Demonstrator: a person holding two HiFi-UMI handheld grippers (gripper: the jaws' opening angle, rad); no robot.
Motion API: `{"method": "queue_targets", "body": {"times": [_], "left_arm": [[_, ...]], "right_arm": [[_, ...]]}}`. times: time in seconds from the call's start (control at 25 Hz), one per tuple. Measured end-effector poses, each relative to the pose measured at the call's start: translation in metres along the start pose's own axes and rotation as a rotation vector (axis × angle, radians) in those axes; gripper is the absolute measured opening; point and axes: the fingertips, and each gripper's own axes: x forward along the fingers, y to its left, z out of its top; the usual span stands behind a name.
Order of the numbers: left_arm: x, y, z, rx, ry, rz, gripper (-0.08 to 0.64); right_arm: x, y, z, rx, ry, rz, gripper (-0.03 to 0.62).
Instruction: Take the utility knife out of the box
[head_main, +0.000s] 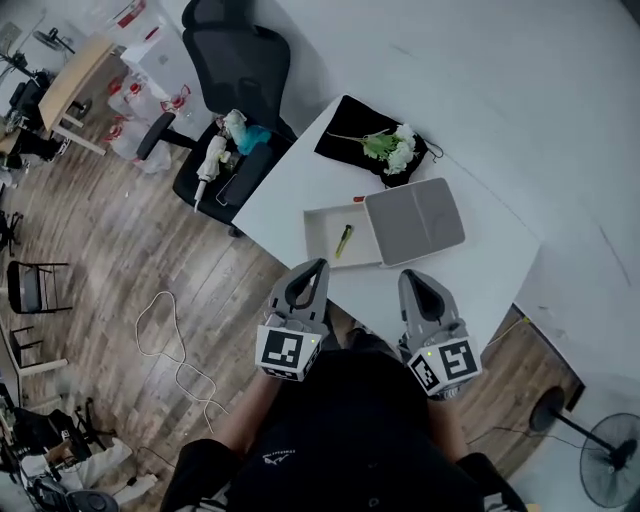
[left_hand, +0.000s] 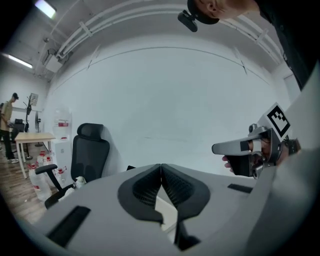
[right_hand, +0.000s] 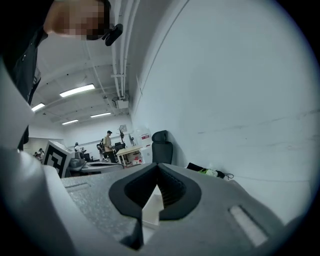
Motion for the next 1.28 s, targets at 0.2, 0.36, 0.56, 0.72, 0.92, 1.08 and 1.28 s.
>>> {"method": "queue_targets", "body": {"times": [0.2,0.36,0.56,0.72,0.92,1.08,1.28], "left_arm": [[0.043,0.012,-0.027,-0.015,0.105,-0.089,0.006],[0.067,0.019,-0.058,-0.042,0.199,-0.119,0.006],[0.095,0.025,-0.09,-0.059,0.289,-0.147,0.006],[0.113,0.028,-0.116,-0.093,0.37,-0.165,0.006],[0.125,0.027,-0.148,-0.085,0.47,-0.18,0.006],[0.137,0.029,-0.175,-0.147,0.57,-0.184,0.007],[0.148,0.033,-0.194,-0.111,0.656,-0.202,0.008]], "right_arm": [[0.018,-0.006,0.002,-0.003,0.017,-0.08,0.005],[0.027,-0.013,0.005,-0.005,0.022,-0.139,0.005],[0.029,-0.019,0.008,0.004,0.03,-0.201,0.004],[0.029,-0.021,0.007,0.01,0.035,-0.236,0.003],[0.024,-0.019,0.007,0.016,0.04,-0.282,0.005],[0.019,-0.023,0.002,0.028,0.051,-0.329,0.005],[0.013,-0.025,-0.003,0.055,0.055,-0.389,0.003]]}}
